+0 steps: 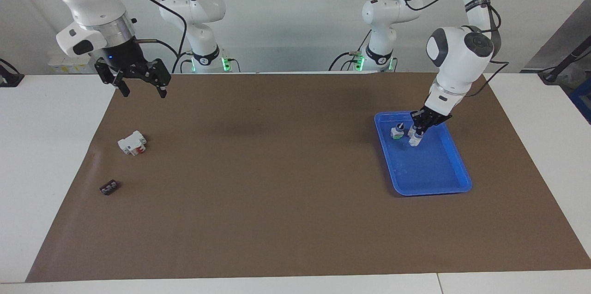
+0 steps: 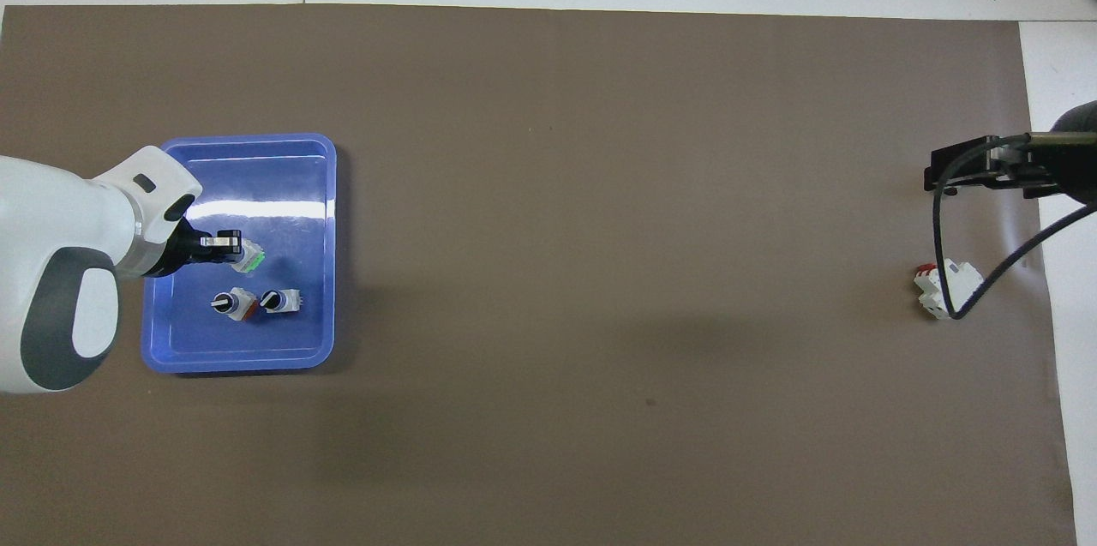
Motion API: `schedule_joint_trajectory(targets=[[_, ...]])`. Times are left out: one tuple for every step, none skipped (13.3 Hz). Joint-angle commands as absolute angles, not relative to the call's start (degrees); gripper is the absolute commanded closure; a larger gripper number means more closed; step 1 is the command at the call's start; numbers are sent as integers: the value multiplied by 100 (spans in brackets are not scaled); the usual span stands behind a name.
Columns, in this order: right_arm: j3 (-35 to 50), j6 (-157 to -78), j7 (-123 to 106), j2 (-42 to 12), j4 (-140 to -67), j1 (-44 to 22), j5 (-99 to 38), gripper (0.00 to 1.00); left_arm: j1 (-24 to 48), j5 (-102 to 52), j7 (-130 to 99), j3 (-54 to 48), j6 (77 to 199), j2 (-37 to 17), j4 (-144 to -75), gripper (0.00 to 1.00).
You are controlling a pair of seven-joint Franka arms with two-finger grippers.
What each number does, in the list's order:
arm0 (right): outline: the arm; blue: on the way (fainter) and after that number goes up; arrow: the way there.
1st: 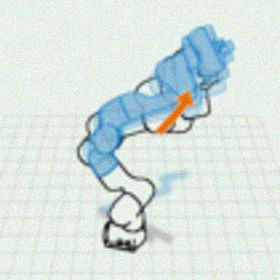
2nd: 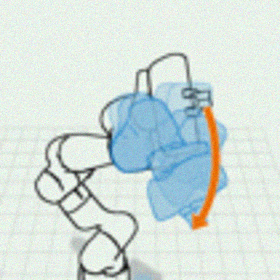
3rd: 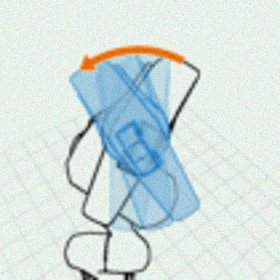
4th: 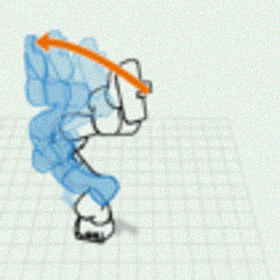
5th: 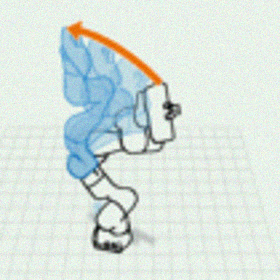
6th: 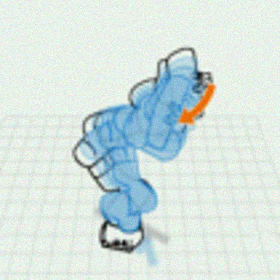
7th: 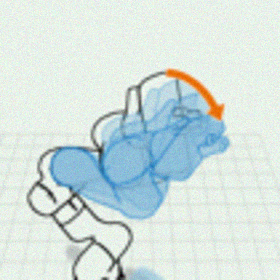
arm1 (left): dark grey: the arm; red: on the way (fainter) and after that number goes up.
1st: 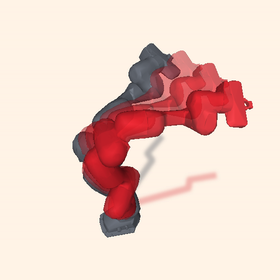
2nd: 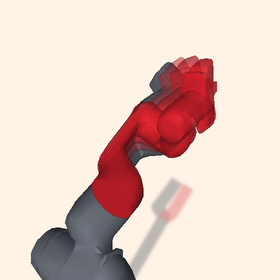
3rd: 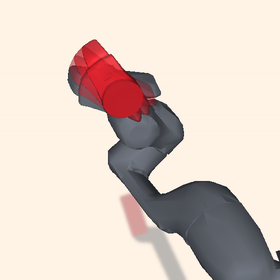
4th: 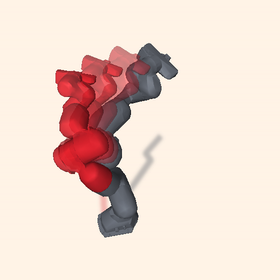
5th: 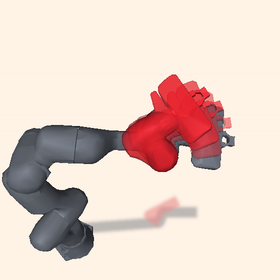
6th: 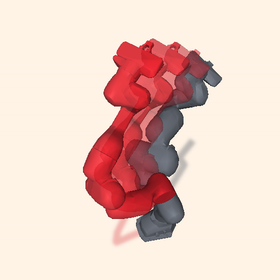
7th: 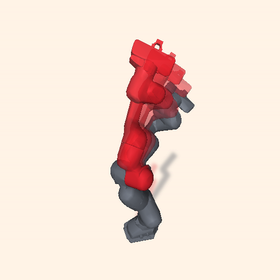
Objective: Turn and place switch with both arms
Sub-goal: 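Lower the switch into the blue tray while the right gripper returns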
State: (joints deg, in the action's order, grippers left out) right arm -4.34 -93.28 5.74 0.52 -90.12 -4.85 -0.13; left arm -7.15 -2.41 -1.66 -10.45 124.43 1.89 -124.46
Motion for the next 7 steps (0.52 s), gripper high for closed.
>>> schedule_joint_trajectory(targets=[[-352, -9010, 256, 124, -8844, -291, 88, 0, -729, -123, 114, -1055, 12656, 150, -12569, 100], [-352, -8948, 81, 53, -8703, -273, 157, 0, -729, -123, 175, -1055, 12735, 106, -12560, 100], [-352, -8947, -34, 53, -8692, -272, 289, 0, -729, -123, 263, -1055, 12848, 79, -12586, 100], [-352, -8939, -140, 61, -8701, -264, 325, 0, -729, -123, 316, -1055, 12919, 70, -12612, 100], [-360, -8938, -210, 79, -8710, -264, 334, 0, -729, -114, 351, -1055, 12911, 70, -12621, 100], [-360, -8912, -237, 79, -8719, -264, 343, 0, -721, -114, 369, -1063, 12902, 70, -12621, 96], [-360, -8851, -246, 88, -8719, -264, 334, 0, -686, -114, 395, -1055, 12833, 70, -12612, 73]])
